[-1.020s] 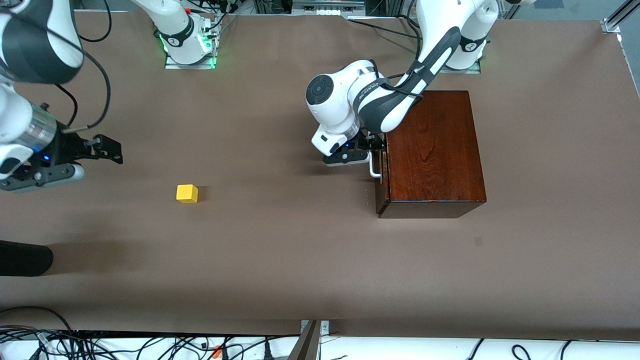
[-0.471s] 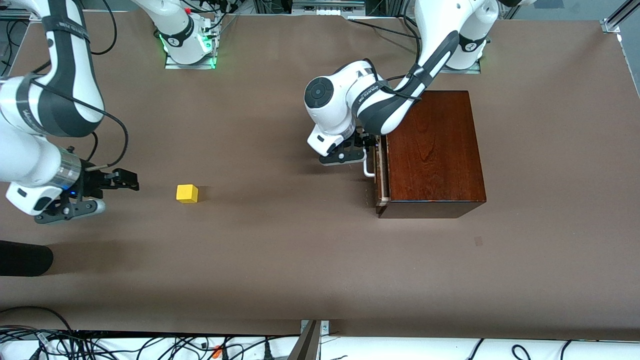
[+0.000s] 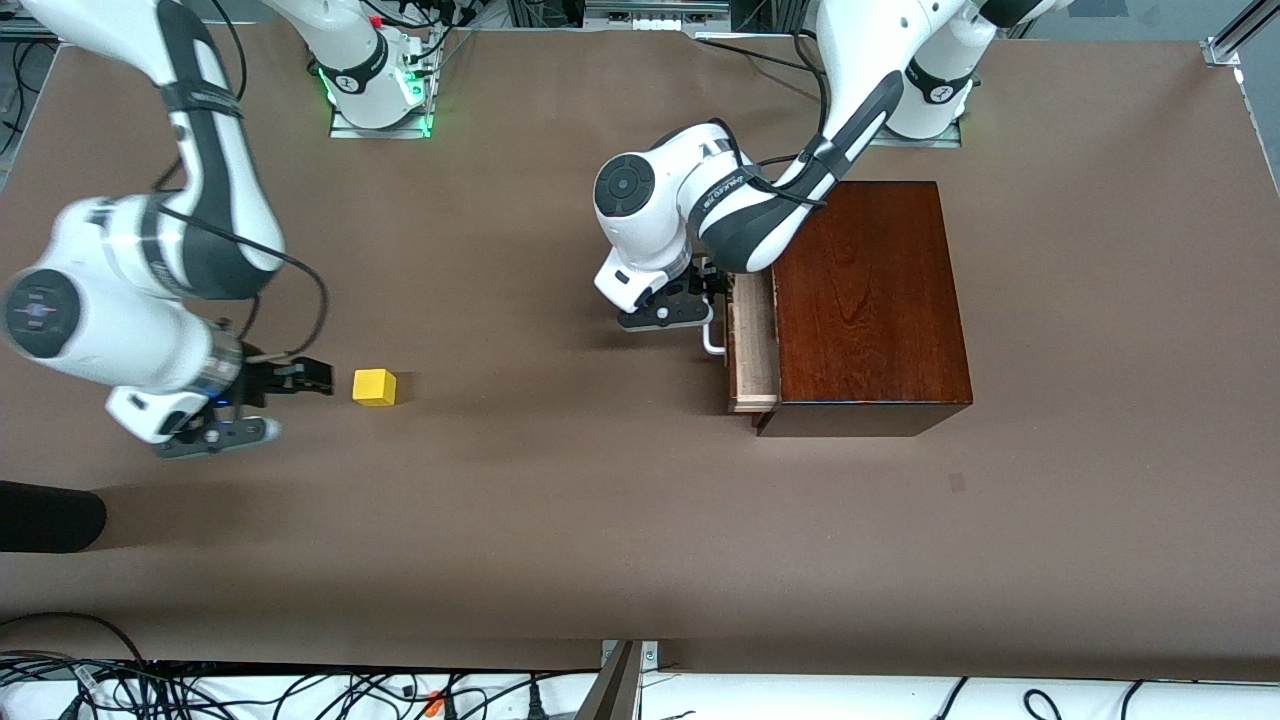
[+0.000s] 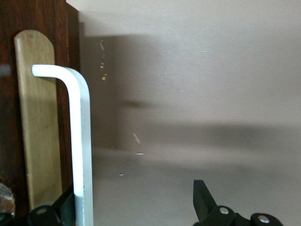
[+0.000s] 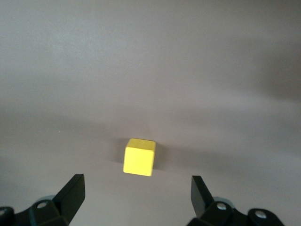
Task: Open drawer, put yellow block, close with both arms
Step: 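Pull the drawer open with the left gripper while the right gripper reaches the cube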
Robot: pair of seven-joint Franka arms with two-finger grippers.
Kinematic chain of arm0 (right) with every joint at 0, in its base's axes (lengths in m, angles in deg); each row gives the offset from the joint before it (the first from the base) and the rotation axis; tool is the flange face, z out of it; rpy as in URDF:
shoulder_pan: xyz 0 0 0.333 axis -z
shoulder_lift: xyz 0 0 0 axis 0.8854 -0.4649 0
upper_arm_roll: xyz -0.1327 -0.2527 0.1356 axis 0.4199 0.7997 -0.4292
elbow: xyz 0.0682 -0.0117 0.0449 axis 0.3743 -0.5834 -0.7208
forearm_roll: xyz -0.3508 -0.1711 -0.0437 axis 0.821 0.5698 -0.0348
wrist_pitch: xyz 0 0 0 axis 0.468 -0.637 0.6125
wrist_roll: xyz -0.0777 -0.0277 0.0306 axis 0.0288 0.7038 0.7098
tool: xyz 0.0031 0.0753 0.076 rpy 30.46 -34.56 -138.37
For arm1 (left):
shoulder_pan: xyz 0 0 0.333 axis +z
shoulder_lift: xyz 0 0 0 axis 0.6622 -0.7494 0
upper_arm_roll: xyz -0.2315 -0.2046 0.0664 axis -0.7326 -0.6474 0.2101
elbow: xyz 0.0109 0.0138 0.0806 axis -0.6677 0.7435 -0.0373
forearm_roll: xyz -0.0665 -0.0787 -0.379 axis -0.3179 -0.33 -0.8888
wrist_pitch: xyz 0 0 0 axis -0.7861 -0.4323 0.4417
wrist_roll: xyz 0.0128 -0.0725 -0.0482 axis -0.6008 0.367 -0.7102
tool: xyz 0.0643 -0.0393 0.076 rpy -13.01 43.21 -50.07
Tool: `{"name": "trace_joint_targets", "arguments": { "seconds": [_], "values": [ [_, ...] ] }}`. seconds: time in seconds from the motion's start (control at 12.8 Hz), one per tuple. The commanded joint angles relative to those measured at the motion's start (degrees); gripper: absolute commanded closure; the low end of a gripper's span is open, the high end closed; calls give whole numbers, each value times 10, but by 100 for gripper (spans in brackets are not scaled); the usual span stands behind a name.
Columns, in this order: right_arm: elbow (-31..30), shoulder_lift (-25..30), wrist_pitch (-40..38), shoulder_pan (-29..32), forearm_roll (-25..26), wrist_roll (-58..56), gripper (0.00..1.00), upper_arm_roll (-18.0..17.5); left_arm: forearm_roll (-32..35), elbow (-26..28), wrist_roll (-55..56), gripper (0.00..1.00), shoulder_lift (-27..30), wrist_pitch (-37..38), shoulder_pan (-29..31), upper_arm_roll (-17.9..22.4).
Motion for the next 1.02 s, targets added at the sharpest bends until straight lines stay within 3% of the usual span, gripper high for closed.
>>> {"name": "trace_joint_targets", "arguments": {
  "seconds": [0.0,0.63,0.94],
  "values": [
    [-57,15,36,-7,-9,30,0,2,-14,-27,-1,0,-15,-7,-8,-1],
    [-225,16,248,-7,-20,39,0,1,-15,-28,-2,0,-14,-7,-11,-1],
    [-266,3,316,-7,-41,39,0,-8,-5,-39,-2,0,-8,11,-15,-2]
  ]
}}
